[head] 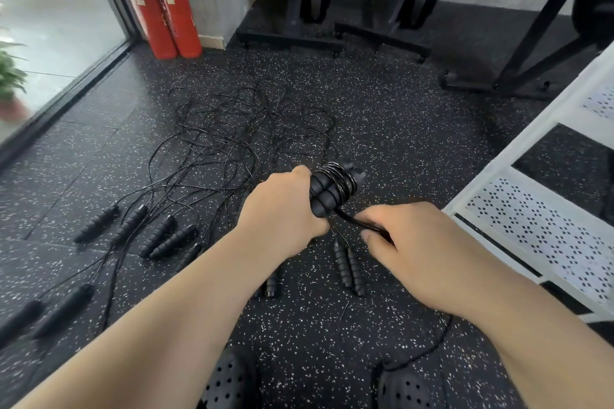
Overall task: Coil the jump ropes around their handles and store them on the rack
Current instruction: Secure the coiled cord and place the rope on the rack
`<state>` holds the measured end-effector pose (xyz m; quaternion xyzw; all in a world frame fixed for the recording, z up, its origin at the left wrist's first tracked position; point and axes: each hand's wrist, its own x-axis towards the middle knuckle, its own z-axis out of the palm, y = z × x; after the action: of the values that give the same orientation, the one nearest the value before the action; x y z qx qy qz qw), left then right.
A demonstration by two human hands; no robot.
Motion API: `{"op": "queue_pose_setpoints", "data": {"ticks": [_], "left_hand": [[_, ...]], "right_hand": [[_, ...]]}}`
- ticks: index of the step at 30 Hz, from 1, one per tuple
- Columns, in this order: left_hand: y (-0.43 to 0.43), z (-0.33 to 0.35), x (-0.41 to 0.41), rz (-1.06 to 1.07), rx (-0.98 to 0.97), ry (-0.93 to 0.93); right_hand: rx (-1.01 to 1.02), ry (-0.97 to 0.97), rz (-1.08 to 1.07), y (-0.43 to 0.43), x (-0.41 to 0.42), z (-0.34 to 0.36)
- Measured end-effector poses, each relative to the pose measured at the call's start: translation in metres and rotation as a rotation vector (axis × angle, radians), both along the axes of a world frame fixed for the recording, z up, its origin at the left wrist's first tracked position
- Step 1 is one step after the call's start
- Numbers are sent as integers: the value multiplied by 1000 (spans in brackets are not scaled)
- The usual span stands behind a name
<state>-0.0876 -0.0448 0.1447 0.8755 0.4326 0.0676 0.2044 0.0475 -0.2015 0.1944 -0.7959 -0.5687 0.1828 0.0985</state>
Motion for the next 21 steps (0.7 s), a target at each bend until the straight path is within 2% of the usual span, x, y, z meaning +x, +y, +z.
{"op": "queue_pose_setpoints", "data": {"ticks": [4,8,11,17,21], "left_hand": [[-6,-4,3,-118,28,141],[-21,-3,7,-366,87,176],[-27,0,7,-545,113,159],[-31,9,5,-640,62,53],[-35,23,1,-660,-70,-83]], "right_hand": [[135,-182,57,2,4,1],[254,-141,37,8,27,-4],[249,-62,6,8,44,-8],[189,267,-61,7,67,-7],[222,614,-99,1,77,-4]]}}
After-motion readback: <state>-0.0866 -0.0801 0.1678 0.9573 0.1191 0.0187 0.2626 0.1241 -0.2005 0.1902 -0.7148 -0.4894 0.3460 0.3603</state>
